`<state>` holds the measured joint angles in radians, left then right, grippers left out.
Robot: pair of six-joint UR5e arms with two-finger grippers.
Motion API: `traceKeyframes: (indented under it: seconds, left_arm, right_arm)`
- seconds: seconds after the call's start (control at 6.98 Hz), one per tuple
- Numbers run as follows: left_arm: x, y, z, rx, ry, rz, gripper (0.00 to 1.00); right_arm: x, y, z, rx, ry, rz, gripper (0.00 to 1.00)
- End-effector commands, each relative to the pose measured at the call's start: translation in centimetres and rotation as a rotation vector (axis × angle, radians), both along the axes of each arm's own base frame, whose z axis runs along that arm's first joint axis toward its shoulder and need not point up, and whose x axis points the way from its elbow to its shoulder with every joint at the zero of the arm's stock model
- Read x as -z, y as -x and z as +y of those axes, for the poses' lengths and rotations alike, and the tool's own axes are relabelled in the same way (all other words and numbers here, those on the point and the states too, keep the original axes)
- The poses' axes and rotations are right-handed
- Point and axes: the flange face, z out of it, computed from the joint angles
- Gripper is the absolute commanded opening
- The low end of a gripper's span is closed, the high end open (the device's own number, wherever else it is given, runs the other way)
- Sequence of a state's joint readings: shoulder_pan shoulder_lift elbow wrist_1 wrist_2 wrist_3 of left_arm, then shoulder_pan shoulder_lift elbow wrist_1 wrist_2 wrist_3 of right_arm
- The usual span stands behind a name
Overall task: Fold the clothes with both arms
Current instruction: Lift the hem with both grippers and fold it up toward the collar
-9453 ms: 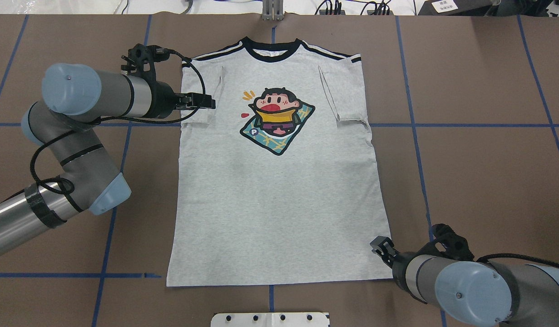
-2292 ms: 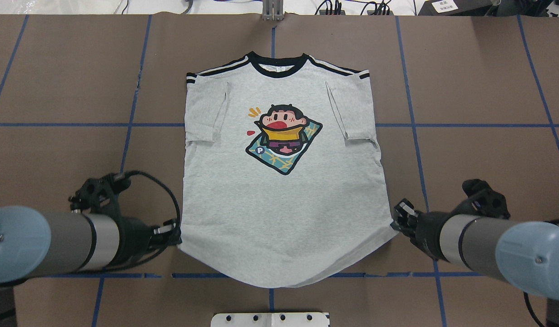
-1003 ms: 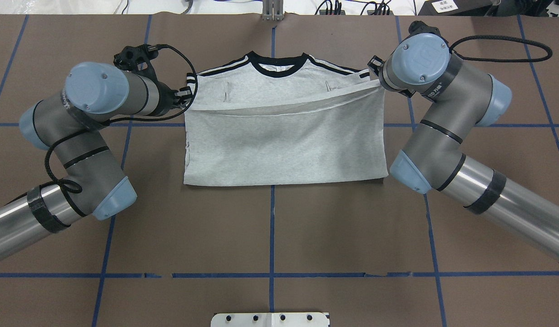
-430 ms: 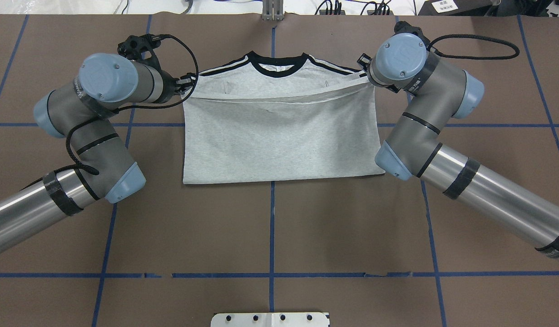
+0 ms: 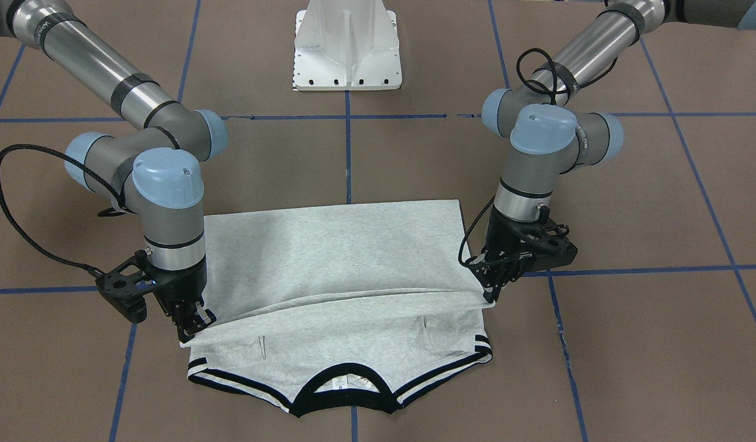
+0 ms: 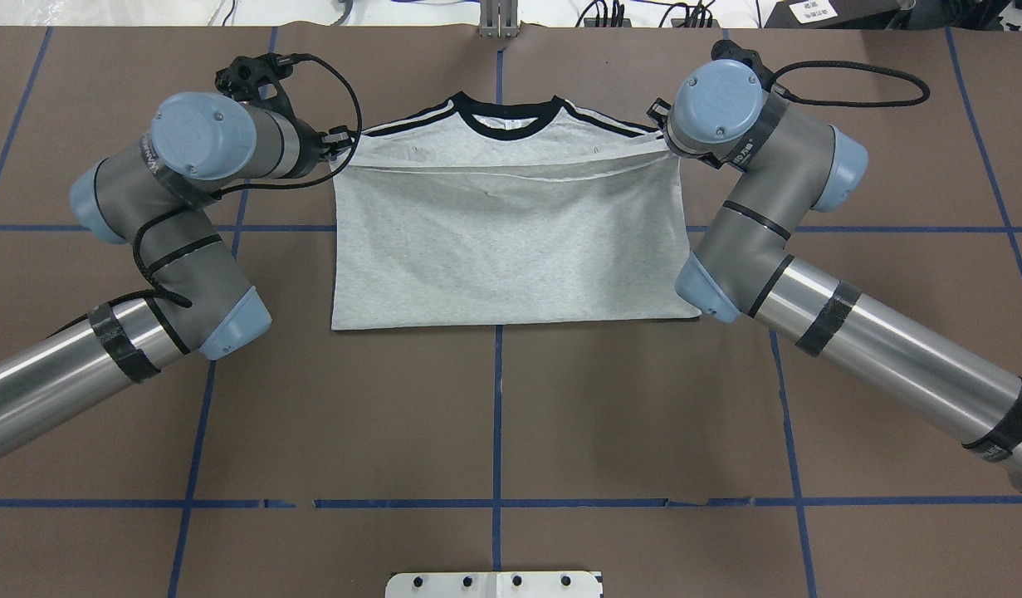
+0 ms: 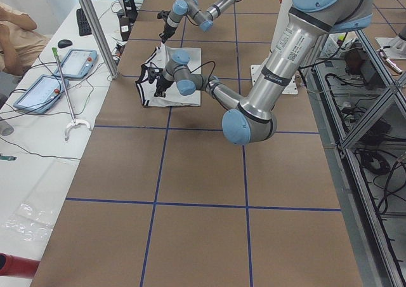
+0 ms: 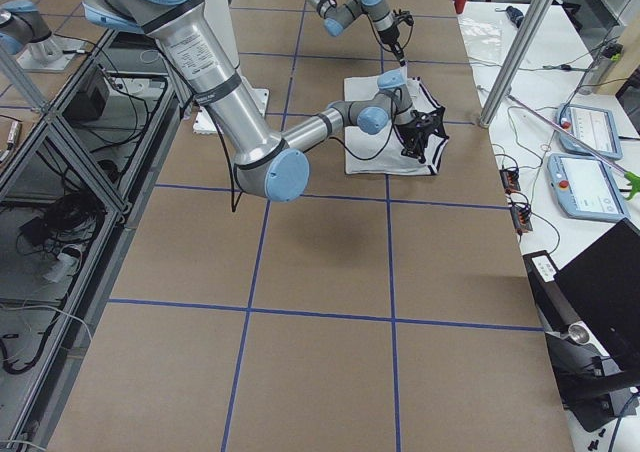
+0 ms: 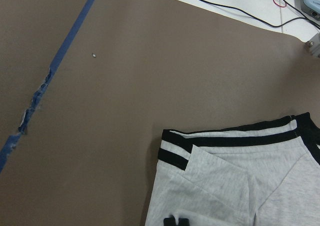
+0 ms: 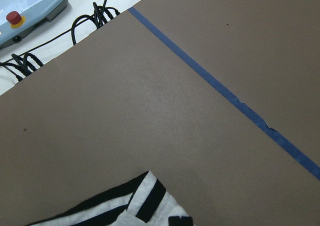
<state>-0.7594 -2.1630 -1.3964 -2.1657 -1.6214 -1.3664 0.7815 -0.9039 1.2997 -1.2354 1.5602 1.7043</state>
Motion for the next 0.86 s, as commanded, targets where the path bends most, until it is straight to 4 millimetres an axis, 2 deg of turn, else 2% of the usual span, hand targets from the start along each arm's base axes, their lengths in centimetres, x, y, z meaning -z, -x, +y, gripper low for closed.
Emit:
traceKeyframes:
  seconds: [0.0, 0.14, 0.29, 0.43, 0.57, 0.72]
  left_arm:
    - [0.3, -0.3, -1.0, 0.013, -0.011, 0.004, 0.00]
    - [0.3, -0.2, -1.1, 0.015, -0.010, 0.003, 0.00]
    - [-0.8, -0.6, -1.4, 0.015, 0.004, -0.011, 0.00]
    - [-2.4, -0.1, -2.5, 0.031, -0.002, -0.005, 0.14]
    - [-3.6, 0.1, -3.2, 0.021, -0.025, -0.017, 0.47]
    - [-3.7, 0.6, -3.5, 0.019, -0.037, -0.027, 0.99]
  right_arm:
    - [-0.9, 0.6, -0.7, -0.003, -0.007, -0.007, 0.00]
    - [-0.9, 0.7, -0.8, -0.003, -0.007, -0.007, 0.00]
    - [-0.7, 0.7, -0.8, -0.003, -0.009, -0.009, 0.00]
    - [-0.9, 0.0, -1.2, -0.007, -0.009, -0.007, 0.00]
    - [0.2, -0.9, -2.0, -0.017, -0.019, -0.018, 0.99]
    - [1.6, -1.6, -1.9, 0.030, -0.028, -0.054, 1.00]
